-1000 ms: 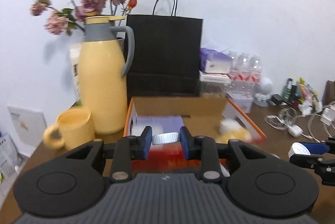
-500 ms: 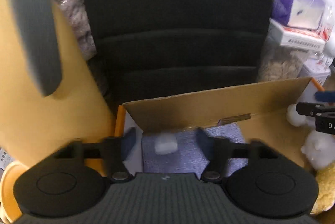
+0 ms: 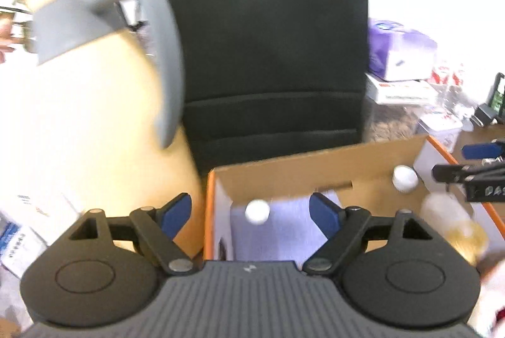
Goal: Organize objects
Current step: 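Carry both white caps into the cardboard box and open both grippers, then withdraw both grippers from the box back over the table, then grasp the small white square case with left gripper while right gripper grasps a white cap, then carry the white case and cap into the cardboard box and open both grippers, then withdraw both grippers from the box back over the table, then grasp the black cable with left gripper while right gripper grasps the large white lid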
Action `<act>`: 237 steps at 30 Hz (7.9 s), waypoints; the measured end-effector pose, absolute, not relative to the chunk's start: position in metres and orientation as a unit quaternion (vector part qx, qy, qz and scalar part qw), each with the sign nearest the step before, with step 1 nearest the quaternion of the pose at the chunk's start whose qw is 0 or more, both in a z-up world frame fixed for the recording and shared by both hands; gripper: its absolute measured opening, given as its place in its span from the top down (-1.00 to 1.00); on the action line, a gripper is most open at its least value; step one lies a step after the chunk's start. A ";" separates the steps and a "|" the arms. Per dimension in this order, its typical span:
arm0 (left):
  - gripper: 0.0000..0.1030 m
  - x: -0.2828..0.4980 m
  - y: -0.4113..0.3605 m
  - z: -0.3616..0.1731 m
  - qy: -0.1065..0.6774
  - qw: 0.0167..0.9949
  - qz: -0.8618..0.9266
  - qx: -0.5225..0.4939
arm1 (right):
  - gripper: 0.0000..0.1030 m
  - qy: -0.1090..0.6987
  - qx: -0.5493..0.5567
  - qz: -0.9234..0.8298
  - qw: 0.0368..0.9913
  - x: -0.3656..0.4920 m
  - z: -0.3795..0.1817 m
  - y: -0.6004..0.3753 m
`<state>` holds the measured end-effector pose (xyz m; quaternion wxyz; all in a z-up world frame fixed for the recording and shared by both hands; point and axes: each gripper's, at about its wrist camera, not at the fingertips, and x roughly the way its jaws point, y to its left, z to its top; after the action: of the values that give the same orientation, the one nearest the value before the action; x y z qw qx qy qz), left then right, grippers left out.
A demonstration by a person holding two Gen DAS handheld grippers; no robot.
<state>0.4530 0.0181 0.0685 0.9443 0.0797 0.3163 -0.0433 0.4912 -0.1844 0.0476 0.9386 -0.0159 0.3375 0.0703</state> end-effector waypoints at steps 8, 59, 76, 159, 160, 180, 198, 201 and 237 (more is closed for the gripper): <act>-0.92 0.272 0.042 0.077 0.278 0.953 -0.123 -0.014 | -0.64 0.261 -0.014 0.136 0.956 0.321 0.070 -0.197; 0.46 0.237 0.072 -0.042 0.323 0.942 -0.087 -0.005 | 0.57 0.345 -0.010 0.269 0.899 0.335 -0.015 -0.074; 0.46 0.223 0.060 -0.042 0.325 0.943 -0.077 -0.001 | 0.42 0.304 -0.066 0.247 0.918 0.311 -0.025 -0.058; -0.91 0.100 -0.003 0.019 0.292 0.954 -0.069 0.008 | -0.66 0.295 0.006 0.130 0.946 0.129 0.011 -0.208; -0.91 0.091 0.002 0.014 0.303 0.951 -0.062 0.000 | -0.66 0.305 0.017 0.134 0.943 0.112 0.004 -0.212; 0.21 0.212 0.075 0.004 0.307 0.951 0.020 -0.025 | 0.17 0.252 -0.015 0.160 0.954 0.172 0.040 -0.188; 0.90 0.280 0.087 -0.031 0.336 0.941 0.028 -0.022 | 0.96 0.279 -0.023 0.133 0.951 0.295 -0.005 -0.145; 0.91 0.254 0.089 -0.010 0.307 0.951 0.031 -0.025 | 0.97 0.261 -0.019 0.143 0.955 0.275 0.012 -0.150; 0.91 0.176 0.024 0.009 0.295 0.952 -0.076 -0.041 | 0.71 0.265 -0.071 0.181 0.945 0.280 -0.002 -0.150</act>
<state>0.1761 0.0244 0.0088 0.9516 -0.0413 0.2947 -0.0762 0.2805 -0.1496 -0.0019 0.9446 -0.0709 0.2646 0.1809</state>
